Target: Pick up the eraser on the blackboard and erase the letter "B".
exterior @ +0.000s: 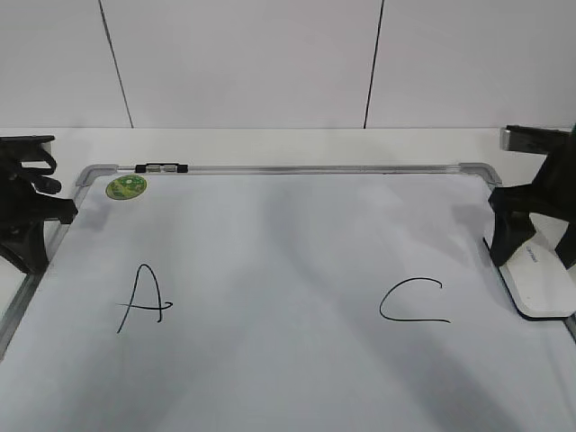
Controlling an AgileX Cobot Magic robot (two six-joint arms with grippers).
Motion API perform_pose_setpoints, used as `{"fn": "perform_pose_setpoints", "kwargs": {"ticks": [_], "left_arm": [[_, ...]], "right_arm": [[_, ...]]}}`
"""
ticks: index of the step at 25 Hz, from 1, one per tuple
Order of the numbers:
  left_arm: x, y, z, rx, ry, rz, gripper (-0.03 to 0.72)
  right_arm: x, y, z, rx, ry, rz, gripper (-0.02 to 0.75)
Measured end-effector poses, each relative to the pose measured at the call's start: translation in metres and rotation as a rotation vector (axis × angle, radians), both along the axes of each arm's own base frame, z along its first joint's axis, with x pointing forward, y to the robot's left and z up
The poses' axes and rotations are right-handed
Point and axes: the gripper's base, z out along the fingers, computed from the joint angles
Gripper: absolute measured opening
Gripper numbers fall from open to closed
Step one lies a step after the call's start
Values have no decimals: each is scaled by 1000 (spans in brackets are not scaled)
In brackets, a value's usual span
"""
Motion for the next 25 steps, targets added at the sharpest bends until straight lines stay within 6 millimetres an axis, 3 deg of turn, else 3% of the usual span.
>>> {"fn": "perform_pose_setpoints", "kwargs": {"ticks": [8,12,18,25], "left_arm": [[0,0,0,0,0,0,24],[0,0,0,0,-1,-8,69],[0,1,0,15,-2,-27,199],[8,0,12,7,-8,-27,246]], "right_arm": [[21,1,48,11,-88,11,643],[29,2,65,26,-146,2,622],[29,2,66,29,-148,2,605],[29,2,66,29,-147,0,594]]}}
